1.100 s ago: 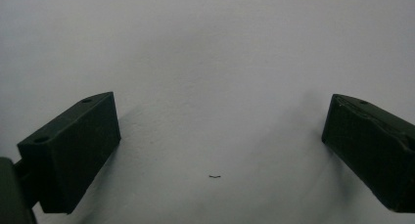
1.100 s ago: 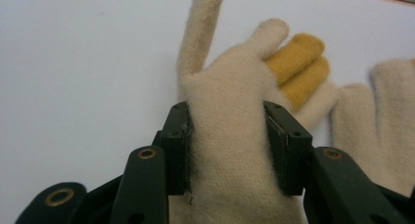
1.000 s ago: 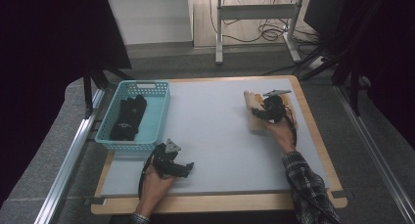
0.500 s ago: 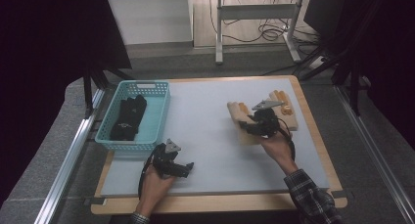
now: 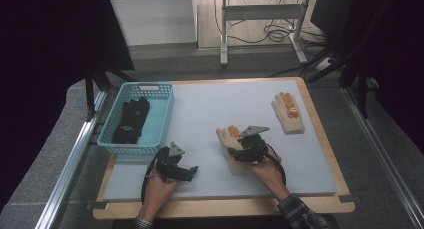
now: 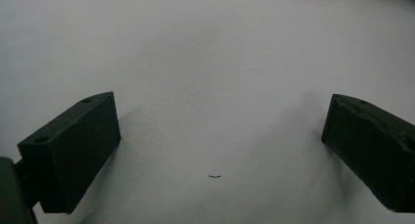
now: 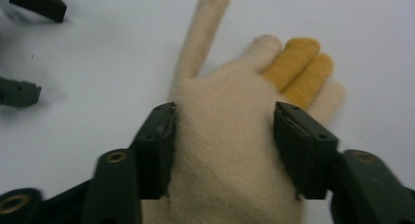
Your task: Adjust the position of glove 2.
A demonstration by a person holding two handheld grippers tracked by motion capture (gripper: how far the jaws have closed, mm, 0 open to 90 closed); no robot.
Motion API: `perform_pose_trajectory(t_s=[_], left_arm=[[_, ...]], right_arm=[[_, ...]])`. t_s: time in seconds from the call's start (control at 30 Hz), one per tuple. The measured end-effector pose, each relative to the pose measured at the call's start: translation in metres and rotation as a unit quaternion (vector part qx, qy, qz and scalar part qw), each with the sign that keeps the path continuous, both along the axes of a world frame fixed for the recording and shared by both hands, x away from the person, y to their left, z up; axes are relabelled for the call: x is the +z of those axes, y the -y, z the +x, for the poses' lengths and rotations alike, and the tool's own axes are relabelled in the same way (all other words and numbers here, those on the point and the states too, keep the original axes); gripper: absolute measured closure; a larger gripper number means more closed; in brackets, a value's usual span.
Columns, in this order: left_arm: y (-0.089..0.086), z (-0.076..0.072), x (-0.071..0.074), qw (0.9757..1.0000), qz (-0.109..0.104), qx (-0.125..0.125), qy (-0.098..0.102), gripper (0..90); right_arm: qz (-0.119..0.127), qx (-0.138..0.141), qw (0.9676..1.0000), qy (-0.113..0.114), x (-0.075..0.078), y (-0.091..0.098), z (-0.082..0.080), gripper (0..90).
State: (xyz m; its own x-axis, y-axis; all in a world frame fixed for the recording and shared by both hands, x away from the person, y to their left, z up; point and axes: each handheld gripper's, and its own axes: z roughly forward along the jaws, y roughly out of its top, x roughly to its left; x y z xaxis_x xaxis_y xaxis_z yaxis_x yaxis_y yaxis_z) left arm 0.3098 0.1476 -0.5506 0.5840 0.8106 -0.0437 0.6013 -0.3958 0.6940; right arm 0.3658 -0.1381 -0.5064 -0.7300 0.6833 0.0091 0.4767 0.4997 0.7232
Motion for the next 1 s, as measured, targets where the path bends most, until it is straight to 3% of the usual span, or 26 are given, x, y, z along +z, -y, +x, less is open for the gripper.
perform_pose_trajectory(t_s=[0.2, 0.43, 0.57, 0.9, 1.0], left_arm=[[0.000, 0.000, 0.000, 1.0000, 0.000, 0.000, 0.000, 1.2], [0.000, 0.000, 0.000, 1.0000, -0.001, 0.001, -0.001, 1.2], [0.000, 0.000, 0.000, 1.0000, 0.000, 0.000, -0.001, 1.2], [0.000, 0.000, 0.000, 1.0000, -0.001, 0.001, 0.000, 1.2], [0.000, 0.000, 0.000, 1.0000, -0.001, 0.001, 0.000, 1.2]], right_arm=[[0.014, -0.007, 0.9999, 0.004, 0.012, 0.018, 0.000, 36.6], [0.006, -0.004, 0.9999, -0.011, 0.008, 0.053, -0.010, 70.7], [0.003, -0.002, 0.9997, -0.025, -0.003, 0.063, -0.019, 76.6], [0.019, 0.036, 0.9986, -0.034, -0.015, 0.046, -0.038, 76.8], [0.013, 0.048, 0.9985, -0.023, -0.014, 0.039, -0.041, 74.5]])
